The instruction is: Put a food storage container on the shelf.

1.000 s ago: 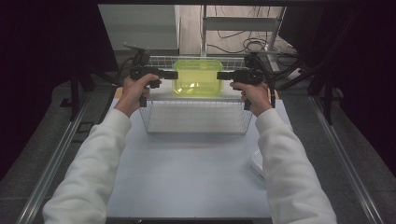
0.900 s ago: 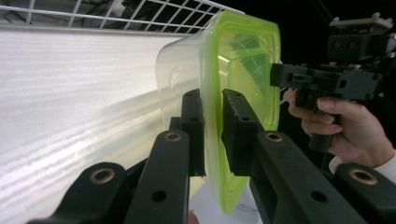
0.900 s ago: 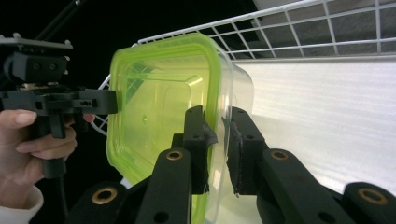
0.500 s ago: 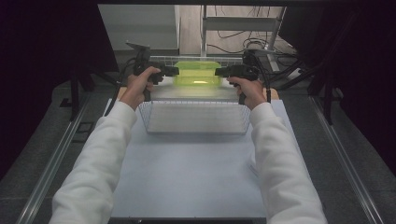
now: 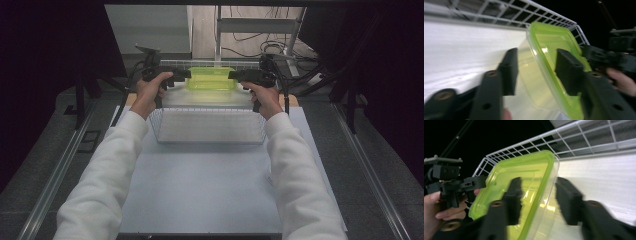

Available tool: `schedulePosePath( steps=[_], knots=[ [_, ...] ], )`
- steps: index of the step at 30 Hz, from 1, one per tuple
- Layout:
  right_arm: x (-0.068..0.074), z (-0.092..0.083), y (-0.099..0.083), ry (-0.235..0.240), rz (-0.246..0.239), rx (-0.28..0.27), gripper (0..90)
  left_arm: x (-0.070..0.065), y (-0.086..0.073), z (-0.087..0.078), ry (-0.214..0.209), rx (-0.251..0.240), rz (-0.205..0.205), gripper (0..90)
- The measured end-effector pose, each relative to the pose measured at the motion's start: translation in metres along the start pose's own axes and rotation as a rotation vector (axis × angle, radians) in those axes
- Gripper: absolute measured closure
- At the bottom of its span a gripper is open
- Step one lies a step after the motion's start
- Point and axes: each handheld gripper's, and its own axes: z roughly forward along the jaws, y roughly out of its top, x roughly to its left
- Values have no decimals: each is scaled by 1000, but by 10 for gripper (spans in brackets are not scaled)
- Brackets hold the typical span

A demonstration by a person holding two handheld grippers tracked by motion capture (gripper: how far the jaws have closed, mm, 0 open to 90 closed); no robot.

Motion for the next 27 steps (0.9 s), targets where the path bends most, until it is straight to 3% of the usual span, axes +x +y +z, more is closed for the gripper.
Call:
schedulePosePath(
  steps=[2, 4, 6, 7, 9, 10, 12, 14, 15, 18, 19, 20, 21, 23, 24, 25, 27],
  knots=[
    [3, -5, -1, 6, -29, -26, 409, -10, -1, -5, 8, -46, 52, 398],
    [6, -8, -2, 0, -49, -37, 363, -14, -1, -10, 7, -65, 66, 351],
    [8, -11, -2, -8, -63, -42, 349, -16, -2, -13, 9, -66, 73, 323],
    [12, -17, -5, -25, -95, -52, 329, -21, -4, -19, 29, -53, 108, 306],
    [19, -27, -8, -31, -141, -59, 319, -25, -6, -22, 39, -54, 123, 301],
    [19, -27, -8, -31, -141, -59, 319, -29, -8, -26, 49, -59, 145, 301],
    [27, -43, -14, -40, -224, -53, 300, -39, -14, -36, 64, -50, 191, 305],
    [28, -47, -16, -40, -240, -48, 294, -44, -18, -40, 65, -54, 204, 299],
    [32, -60, -23, -25, -269, -41, 280, -47, -22, -44, 70, -49, 221, 292],
    [33, -71, -30, -1, -284, -28, 265, -54, -36, -51, 69, -43, 250, 283],
    [33, -80, -39, 17, -293, -15, 255, -56, -50, -57, 68, -37, 267, 282],
    [33, -84, -43, 20, -293, -11, 252, -56, -50, -57, 68, -37, 267, 282],
    [32, -89, -50, 21, -302, -3, 250, -58, -67, -63, 75, -31, 284, 282],
    [31, -98, -62, 23, -320, 12, 245, -58, -83, -68, 74, -25, 300, 281],
    [31, -98, -62, 23, -320, 12, 245, -58, -83, -68, 74, -25, 300, 280],
    [29, -105, -76, 30, -336, 27, 244, -58, -97, -73, 73, -23, 309, 276],
    [23, -112, -90, 19, -354, 42, 244, -59, -110, -76, 79, -9, 323, 276]
  ],
)
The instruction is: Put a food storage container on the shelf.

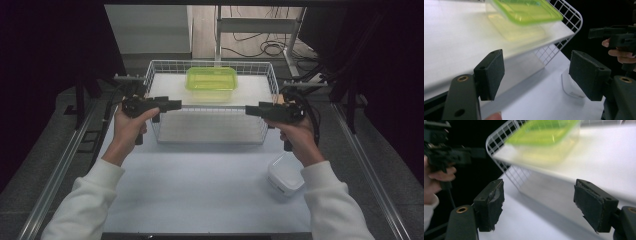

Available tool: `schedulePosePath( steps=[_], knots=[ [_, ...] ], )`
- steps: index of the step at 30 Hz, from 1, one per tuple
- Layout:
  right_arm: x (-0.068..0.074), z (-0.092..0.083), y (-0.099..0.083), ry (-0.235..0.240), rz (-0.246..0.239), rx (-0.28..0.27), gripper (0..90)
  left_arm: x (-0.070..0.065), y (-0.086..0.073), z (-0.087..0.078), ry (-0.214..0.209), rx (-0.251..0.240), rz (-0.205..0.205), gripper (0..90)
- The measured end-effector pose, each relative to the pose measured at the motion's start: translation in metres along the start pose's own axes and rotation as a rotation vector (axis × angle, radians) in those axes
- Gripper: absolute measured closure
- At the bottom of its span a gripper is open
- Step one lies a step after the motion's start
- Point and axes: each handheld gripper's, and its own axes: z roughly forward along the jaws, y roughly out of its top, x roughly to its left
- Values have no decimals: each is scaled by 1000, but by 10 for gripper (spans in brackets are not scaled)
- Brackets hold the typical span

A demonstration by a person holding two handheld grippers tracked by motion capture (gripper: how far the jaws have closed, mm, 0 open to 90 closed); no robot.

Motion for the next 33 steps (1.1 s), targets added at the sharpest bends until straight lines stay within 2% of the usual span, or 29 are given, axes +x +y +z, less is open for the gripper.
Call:
schedulePosePath(
  steps=[1, 2, 3, 4, 5, 6, 7, 8, 9, 11, 12, 13, 14, 16, 18, 19, 21, 23, 27, 28, 31, 33],
  knots=[
    [-1, -3, -8, 1, -8, 6, 244, -2, -6, -2, 5, 2, 6, 276],
    [-1, -3, -8, 1, -8, 6, 244, -2, -6, -2, 5, 2, 6, 276],
    [-4, -9, -24, -10, -15, 22, 247, -6, -18, -4, 7, 17, 17, 276],
    [-4, -9, -24, -10, -15, 22, 247, -6, -18, -4, 7, 17, 17, 275],
    [-7, -15, -39, -30, -29, 32, 256, -9, -35, -6, 17, 26, 25, 276],
    [-9, -17, -46, -39, -34, 31, 260, -9, -43, -6, 17, 36, 28, 276],
    [-11, -19, -52, -48, -38, 33, 263, -9, -43, -6, 17, 36, 28, 275],
    [-12, -21, -58, -61, -42, 37, 266, -9, -59, -6, 31, 44, 27, 275],
    [-13, -22, -64, -70, -46, 36, 267, -9, -59, -6, 31, 44, 27, 274],
    [-15, -22, -76, -73, -45, 44, 269, -8, -75, -5, 54, 62, 34, 273],
    [-15, -22, -76, -73, -45, 44, 269, -7, -84, -4, 65, 76, 38, 273],
    [-16, -21, -87, -67, -45, 55, 269, -5, -99, 0, 81, 102, 34, 268],
    [-16, -20, -90, -66, -45, 59, 269, -5, -99, 0, 81, 102, 34, 267],
    [-17, -18, -97, -64, -42, 54, 263, -2, -110, 3, 94, 126, 37, 259],
    [-18, -17, -100, -65, -38, 57, 261, 2, -118, 5, 101, 127, 31, 260],
    [-19, -14, -103, -72, -33, 75, 258, 6, -119, 6, 96, 151, 29, 255],
    [-20, -11, -107, -80, -34, 96, 256, 8, -121, 6, 102, 140, 25, 255],
    [-20, -9, -111, -88, -34, 111, 256, 10, -125, 9, 103, 157, 27, 253],
    [-19, -6, -118, -107, -54, 129, 259, 13, -131, 13, 101, 178, 22, 250],
    [-20, -3, -121, -115, -60, 146, 263, 14, -134, 15, 115, 191, 31, 250],
    [-21, 0, -123, -107, -64, 162, 264, 14, -137, 15, 119, 203, 31, 251],
    [-20, 4, -124, -110, -84, 177, 266, 16, -140, 15, 129, 211, 21, 251]
  ],
)
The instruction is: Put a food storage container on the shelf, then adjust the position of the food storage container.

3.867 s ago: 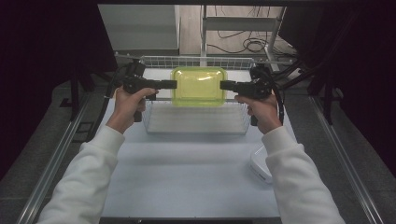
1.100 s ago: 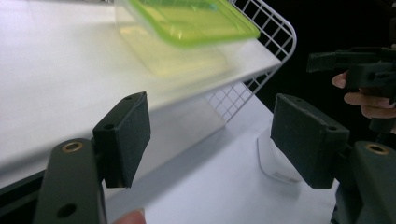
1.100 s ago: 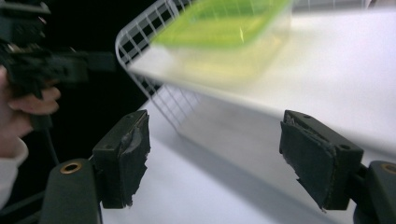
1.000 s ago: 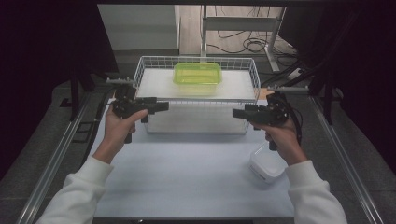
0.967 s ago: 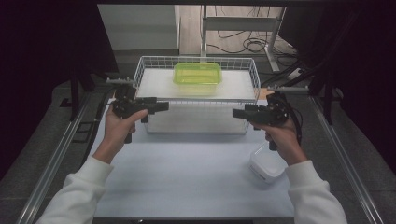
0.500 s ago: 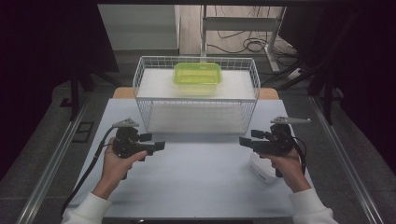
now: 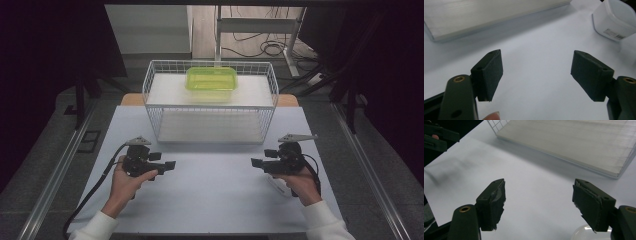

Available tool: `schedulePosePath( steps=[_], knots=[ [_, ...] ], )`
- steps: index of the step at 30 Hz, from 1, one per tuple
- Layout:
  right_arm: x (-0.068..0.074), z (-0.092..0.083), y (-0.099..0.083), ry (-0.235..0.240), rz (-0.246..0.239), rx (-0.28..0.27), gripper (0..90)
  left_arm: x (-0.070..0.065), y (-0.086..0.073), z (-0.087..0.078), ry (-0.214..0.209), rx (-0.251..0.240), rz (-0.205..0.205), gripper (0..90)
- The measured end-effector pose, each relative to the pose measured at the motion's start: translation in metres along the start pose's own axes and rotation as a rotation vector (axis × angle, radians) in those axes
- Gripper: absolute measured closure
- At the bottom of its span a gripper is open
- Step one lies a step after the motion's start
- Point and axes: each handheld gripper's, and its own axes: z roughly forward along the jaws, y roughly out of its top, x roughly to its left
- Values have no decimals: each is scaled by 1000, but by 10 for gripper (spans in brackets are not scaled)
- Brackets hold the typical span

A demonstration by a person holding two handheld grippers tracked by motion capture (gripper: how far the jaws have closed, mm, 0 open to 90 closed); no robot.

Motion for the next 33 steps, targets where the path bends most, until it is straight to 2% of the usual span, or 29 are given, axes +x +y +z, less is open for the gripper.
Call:
schedulePosePath(
  steps=[1, 5, 13, 22, 26, 29, 33],
  knots=[
    [0, 1, 0, 5, 3, -2, 267, 1, -2, 0, -5, -4, -20, 250],
    [-2, 1, 2, 12, 13, -13, 267, 1, -4, 0, 6, 6, -8, 245],
    [-1, 4, -1, 5, -4, 10, 267, 1, -5, 2, 24, 21, 1, 241],
    [-3, -2, -2, -5, 13, -4, 268, -1, -5, 1, 10, 7, -19, 242],
    [-9, -6, -6, -27, 24, 9, 267, -2, -2, 2, 0, 3, -25, 242],
    [-16, -14, -4, -41, 45, -22, 267, -5, -3, 3, -5, 2, -12, 242],
    [-28, -19, 1, -75, 62, -37, 267, -7, -5, 3, 12, 20, 18, 237]
  ],
)
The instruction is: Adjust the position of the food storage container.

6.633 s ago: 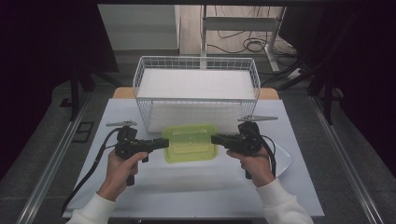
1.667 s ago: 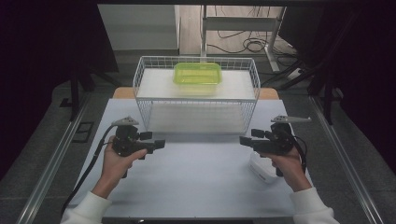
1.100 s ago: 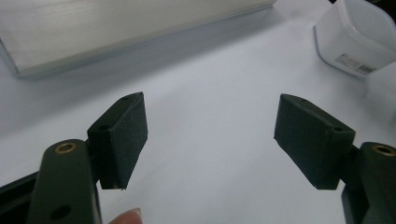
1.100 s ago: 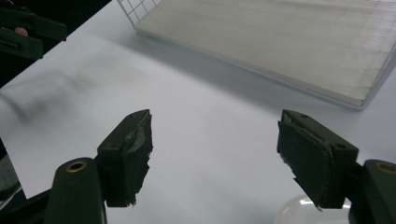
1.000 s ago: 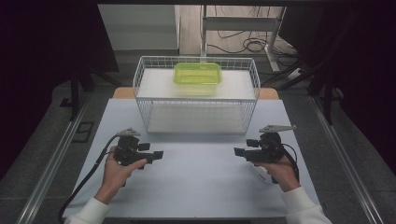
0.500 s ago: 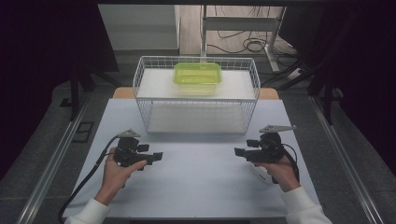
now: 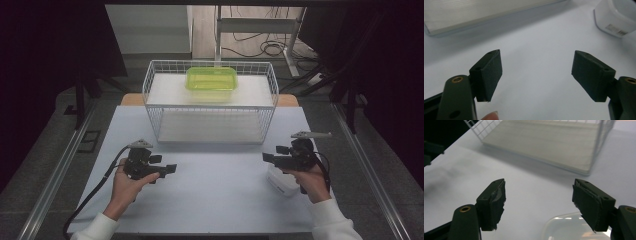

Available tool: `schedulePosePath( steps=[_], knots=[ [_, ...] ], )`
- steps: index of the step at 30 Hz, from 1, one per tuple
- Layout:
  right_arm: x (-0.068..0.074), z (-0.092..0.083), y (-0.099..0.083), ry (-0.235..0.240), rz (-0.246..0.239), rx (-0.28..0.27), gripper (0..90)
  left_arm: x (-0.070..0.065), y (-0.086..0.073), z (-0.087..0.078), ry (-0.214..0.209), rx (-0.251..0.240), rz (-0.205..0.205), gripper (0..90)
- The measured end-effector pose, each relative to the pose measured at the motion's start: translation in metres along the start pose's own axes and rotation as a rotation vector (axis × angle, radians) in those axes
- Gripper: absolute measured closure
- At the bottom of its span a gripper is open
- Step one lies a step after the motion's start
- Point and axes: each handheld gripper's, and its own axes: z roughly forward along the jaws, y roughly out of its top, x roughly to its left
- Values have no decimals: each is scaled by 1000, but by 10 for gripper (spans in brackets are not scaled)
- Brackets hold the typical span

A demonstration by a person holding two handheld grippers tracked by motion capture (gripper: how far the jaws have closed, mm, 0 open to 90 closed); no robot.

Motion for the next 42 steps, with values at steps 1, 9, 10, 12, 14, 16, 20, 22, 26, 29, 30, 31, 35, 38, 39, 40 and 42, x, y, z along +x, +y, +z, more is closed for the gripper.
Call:
schedulePosePath(
  steps=[1, 9, 10, 12, 14, 16, 20, 22, 26, 29, 30, 31, 35, 38, 39, 40, 42],
  knots=[
    [0, 0, 0, 0, 0, 0, 267, 0, 0, 0, 0, 0, 0, 237],
    [-26, -8, 3, -84, 17, 0, 279, 0, 0, 6, -13, 18, -6, 234],
    [-35, -12, 3, -107, 29, -5, 279, 0, -1, 7, -14, 23, -10, 233],
    [-45, -17, 4, -127, 46, -6, 279, 0, -1, 8, -7, 27, -8, 232],
    [-53, -21, 4, -143, 56, -8, 279, -1, -2, 8, -4, 36, -8, 228],
    [-60, -26, 4, -159, 64, -11, 284, -1, -2, 9, -3, 42, -9, 225],
    [-73, -33, 3, -184, 70, -9, 325, -2, -4, 9, 6, 50, -8, 222],
    [-79, -35, 1, -204, 70, 9, 381, -2, -4, 9, 9, 48, -10, 222],
    [-90, -40, -3, -246, 52, 58, 540, -2, -7, 9, 7, 55, -14, 221],
    [-98, -42, -8, -274, 53, 92, 654, -2, -8, 8, 4, 51, -19, 221],
    [-98, -42, -8, -274, 53, 92, 654, -2, -8, 8, 4, 51, -19, 222],
    [-103, -41, -11, -304, 57, 121, 749, -1, -8, 7, 2, 49, -24, 222],
    [-109, -35, -16, -347, 65, 170, 884, 0, -10, 6, -14, 50, -38, 222],
    [-110, -30, -19, -342, 51, 208, 889, 0, -11, 6, -12, 50, -48, 228],
    [-110, -29, -20, -344, 44, 223, 890, 1, -10, 6, -13, 49, -45, 228],
    [-109, -27, -21, -350, 33, 249, 890, 3, -9, 7, -20, 46, -48, 231],
    [-107, -26, -22, -340, 29, 258, 890, 5, -9, 7, -15, 52, -45, 231]
  ],
)
